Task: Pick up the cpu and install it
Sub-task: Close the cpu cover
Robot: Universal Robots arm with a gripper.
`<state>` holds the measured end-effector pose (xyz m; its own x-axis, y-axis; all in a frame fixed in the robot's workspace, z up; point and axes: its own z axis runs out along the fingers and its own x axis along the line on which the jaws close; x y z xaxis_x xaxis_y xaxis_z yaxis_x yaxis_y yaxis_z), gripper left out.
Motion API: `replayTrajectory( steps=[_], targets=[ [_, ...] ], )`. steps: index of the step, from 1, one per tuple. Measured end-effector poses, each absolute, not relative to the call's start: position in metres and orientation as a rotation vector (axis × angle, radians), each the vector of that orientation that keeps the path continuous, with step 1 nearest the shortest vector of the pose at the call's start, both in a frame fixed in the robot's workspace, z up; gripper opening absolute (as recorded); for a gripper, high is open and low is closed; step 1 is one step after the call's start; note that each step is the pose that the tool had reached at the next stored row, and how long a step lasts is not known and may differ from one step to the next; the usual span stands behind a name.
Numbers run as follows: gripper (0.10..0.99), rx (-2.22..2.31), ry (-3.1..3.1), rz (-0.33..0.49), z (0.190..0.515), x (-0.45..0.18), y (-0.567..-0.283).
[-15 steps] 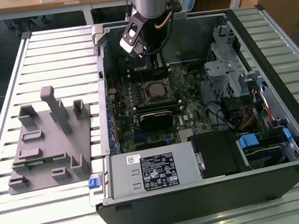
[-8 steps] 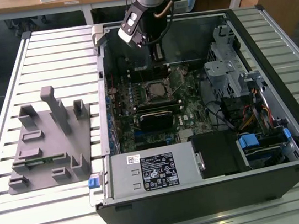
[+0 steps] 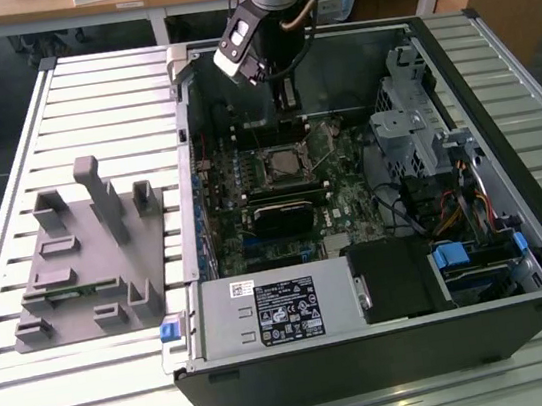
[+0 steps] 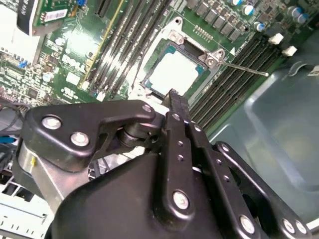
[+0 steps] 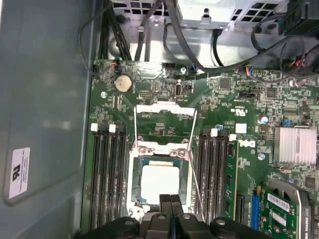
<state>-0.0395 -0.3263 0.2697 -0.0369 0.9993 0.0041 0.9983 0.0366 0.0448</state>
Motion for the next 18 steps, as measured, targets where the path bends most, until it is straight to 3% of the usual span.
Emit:
replayTrajectory(
  steps=[18],
  targets=[
    [0.106,2.18,2.258,0.093,0.267,0.005,-0.326]
  ],
)
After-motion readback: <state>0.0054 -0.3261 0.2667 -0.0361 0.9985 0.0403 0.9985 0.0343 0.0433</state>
